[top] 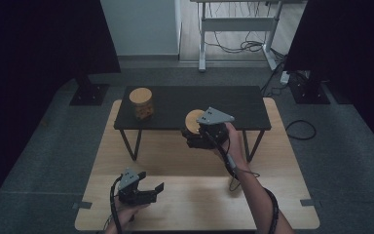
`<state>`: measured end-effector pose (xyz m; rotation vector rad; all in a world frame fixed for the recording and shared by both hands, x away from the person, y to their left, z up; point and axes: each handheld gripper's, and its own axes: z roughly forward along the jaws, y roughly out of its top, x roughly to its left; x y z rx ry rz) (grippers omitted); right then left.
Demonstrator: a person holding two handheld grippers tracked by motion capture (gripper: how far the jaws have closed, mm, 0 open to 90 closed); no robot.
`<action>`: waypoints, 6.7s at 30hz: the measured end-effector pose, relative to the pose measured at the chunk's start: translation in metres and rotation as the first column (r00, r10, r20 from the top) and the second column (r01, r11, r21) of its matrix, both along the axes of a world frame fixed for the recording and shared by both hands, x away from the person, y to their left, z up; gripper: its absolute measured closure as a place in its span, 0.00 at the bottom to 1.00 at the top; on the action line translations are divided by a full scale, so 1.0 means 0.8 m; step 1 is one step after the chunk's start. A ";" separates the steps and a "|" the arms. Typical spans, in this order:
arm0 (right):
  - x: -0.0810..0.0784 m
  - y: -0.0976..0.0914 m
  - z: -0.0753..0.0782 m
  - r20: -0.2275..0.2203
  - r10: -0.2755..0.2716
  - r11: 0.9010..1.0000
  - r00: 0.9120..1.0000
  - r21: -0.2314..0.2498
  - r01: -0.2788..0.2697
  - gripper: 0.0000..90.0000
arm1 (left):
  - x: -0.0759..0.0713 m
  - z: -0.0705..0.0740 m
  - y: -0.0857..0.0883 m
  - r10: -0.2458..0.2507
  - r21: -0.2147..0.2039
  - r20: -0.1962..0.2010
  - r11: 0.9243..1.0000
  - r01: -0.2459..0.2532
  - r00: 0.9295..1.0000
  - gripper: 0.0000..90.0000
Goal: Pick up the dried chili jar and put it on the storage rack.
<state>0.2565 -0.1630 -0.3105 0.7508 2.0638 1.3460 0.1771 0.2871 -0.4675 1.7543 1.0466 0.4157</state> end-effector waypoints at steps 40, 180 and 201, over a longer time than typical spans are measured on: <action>0.050 -0.002 0.009 -0.017 -0.043 0.999 0.999 -0.017 0.043 0.27 | 0.001 0.000 0.002 0.008 0.004 0.003 1.000 -0.008 1.000 0.10; -0.088 -0.058 -0.092 -0.024 -0.058 0.985 0.998 0.162 0.061 0.05 | -0.003 0.001 0.001 0.008 0.020 -0.008 1.000 -0.008 1.000 0.09; -0.118 -0.071 -0.161 -0.103 -0.011 0.980 0.995 0.197 0.032 0.05 | -0.004 0.000 0.001 0.018 0.024 -0.011 1.000 -0.017 1.000 0.09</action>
